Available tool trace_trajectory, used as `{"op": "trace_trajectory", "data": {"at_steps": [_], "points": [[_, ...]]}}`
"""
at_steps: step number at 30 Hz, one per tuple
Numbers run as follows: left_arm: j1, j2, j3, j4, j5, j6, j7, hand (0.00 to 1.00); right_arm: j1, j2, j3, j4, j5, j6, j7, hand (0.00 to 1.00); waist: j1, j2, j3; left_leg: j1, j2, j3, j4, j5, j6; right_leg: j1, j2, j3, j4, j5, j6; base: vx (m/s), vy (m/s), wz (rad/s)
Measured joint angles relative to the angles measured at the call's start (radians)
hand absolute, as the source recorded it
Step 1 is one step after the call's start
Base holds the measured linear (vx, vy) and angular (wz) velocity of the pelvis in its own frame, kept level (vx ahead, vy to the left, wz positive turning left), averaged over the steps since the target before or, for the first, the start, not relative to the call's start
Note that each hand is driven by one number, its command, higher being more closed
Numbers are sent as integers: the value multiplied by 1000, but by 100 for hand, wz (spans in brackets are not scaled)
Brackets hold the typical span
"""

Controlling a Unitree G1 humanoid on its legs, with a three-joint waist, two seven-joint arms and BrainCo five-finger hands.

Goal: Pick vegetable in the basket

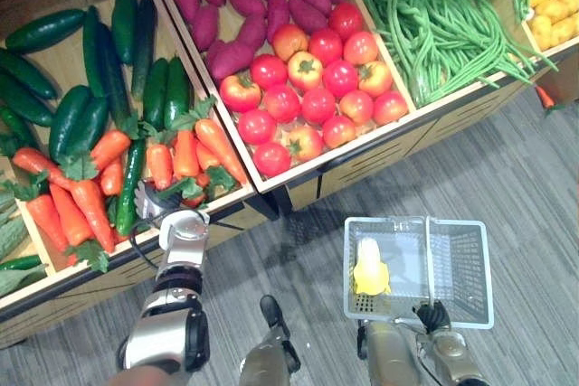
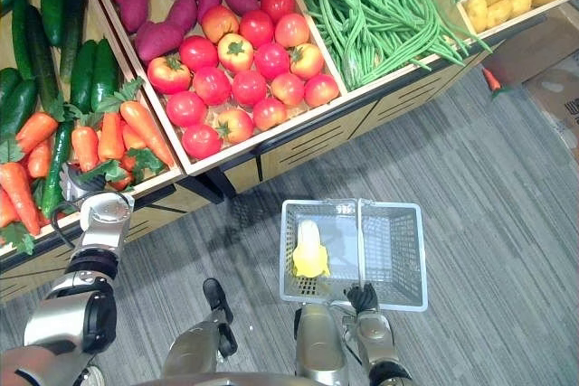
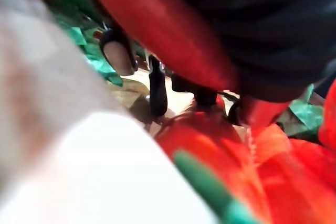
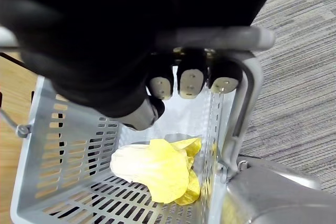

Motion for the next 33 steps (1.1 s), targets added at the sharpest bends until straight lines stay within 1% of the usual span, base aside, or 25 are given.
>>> {"op": "trace_trajectory", "data": {"at_steps": [5, 6, 7, 9, 12, 14, 17, 20, 22, 23, 24, 25, 27, 28, 30, 31, 33], "points": [[1, -15, 5, -5, -37, 1, -14, 100, 2, 0, -3, 1, -2, 1, 2, 100, -2, -5, 3, 14, -6, -8, 0, -2, 0, 10, -6, -8, 12, -1, 1, -8, 5, 3], [5, -28, 6, -23, -61, 9, -21, 100, 7, 0, -5, 0, -2, 5, 2, 100, -3, -5, 3, 23, -7, -18, 0, -2, 1, 24, -8, -13, 12, -1, 1, -6, 7, 13], [8, -37, 5, -42, -63, 15, -22, 100, 10, 0, -8, -1, -2, 8, 2, 100, -4, -5, 3, 26, -7, -25, 0, -2, 1, 31, -8, -17, 12, -2, 1, -5, 5, 18], [31, -51, -4, -114, -63, 21, -23, 100, 13, 0, -12, -2, -3, 12, 2, 100, -6, -8, 1, 30, -7, -34, 0, 0, 3, 40, -9, -31, 14, -2, 1, -10, 1, 14], [58, -51, -7, -223, -60, 21, -18, 100, 19, -1, -16, -4, -3, 15, 2, 100, -18, -9, 0, 36, -10, -51, 0, 5, 9, 55, -13, -43, 16, -8, 5, -12, 1, 14], [76, -51, -6, -319, -54, 20, 1, 100, 24, -1, -25, -9, -3, 16, 3, 100, -18, -6, -3, 38, -11, -54, 0, 9, 11, 56, -14, -46, 21, -8, 5, -17, 5, 6], [86, -51, -5, -396, -42, 19, 18, 100, 41, -1, -50, -13, -5, 18, 6, 100, -14, -2, -28, 39, -12, -55, 0, 11, 12, 57, -14, -47, 23, -8, 5, 0, 0, 0], [107, -52, -2, -476, -42, 19, 38, 100, 55, -3, -56, -12, -5, 20, 8, 100, -16, 0, -62, 42, -12, -55, 0, 11, 12, 59, -13, -47, 23, -8, 5, 0, 0, 0], [115, -52, -2, -525, -40, 18, 51, 100, 63, -3, -63, -13, -13, 21, 8, 100, -16, 2, -73, 49, -12, -56, 0, 12, 12, 67, -13, -47, 23, -8, 5, 0, 0, 0], [121, -57, -2, -566, -40, 18, 54, 100, 71, -3, -72, -13, -23, 21, 8, 100, -16, 3, -83, 52, -12, -56, -1, 12, 12, 70, -13, -44, 21, -8, 5, 0, 0, 0], [126, -75, -4, -635, -14, 18, 58, 100, 78, -5, -84, -13, -26, 21, 9, 100, -14, 3, -92, 52, -12, -57, -1, 12, 12, 73, -14, -42, 19, -8, 5, 0, 0, 0], [127, -79, -6, -650, -10, 17, 59, 100, 79, -5, -87, -14, -27, 21, 9, 100, -14, 3, -93, 52, -12, -57, -1, 12, 12, 74, -14, -41, 19, -8, 5, 0, 0, 0], [161, -84, -57, -749, 12, -2, 62, 100, 87, -25, -91, -24, -36, 28, 11, 100, -15, 6, -110, 52, -14, -56, -1, 13, 12, 76, -15, -37, 13, -6, 7, 0, 0, 0], [170, -84, -77, -766, 26, -8, 61, 100, 92, -33, -91, -32, -40, 32, 13, 100, -16, 8, -115, 53, -14, -56, -1, 13, 12, 76, -15, -36, 13, -6, 7, 0, 0, 0], [212, -84, -157, -835, 43, -53, 31, 100, 114, -79, -90, -97, -44, 38, 24, 100, -18, 18, -131, 55, -15, -51, -1, 12, 12, 76, -16, -27, 11, -2, 12, 14, 8, -6], [222, -83, -176, -850, 55, -61, 21, 100, 115, -93, -89, -111, -45, 38, 27, 100, -19, 19, -133, 58, -15, -47, -1, 12, 12, 76, -15, -20, 10, 0, 15, 6, 11, -24], [268, -74, -263, -912, 73, -99, -15, 100, 118, -168, -69, -174, -80, 40, 52, 100, -18, 20, -133, 81, -15, -3, -1, 8, 7, 73, -9, 25, 8, 9, 18, -6, 15, -47]]}}
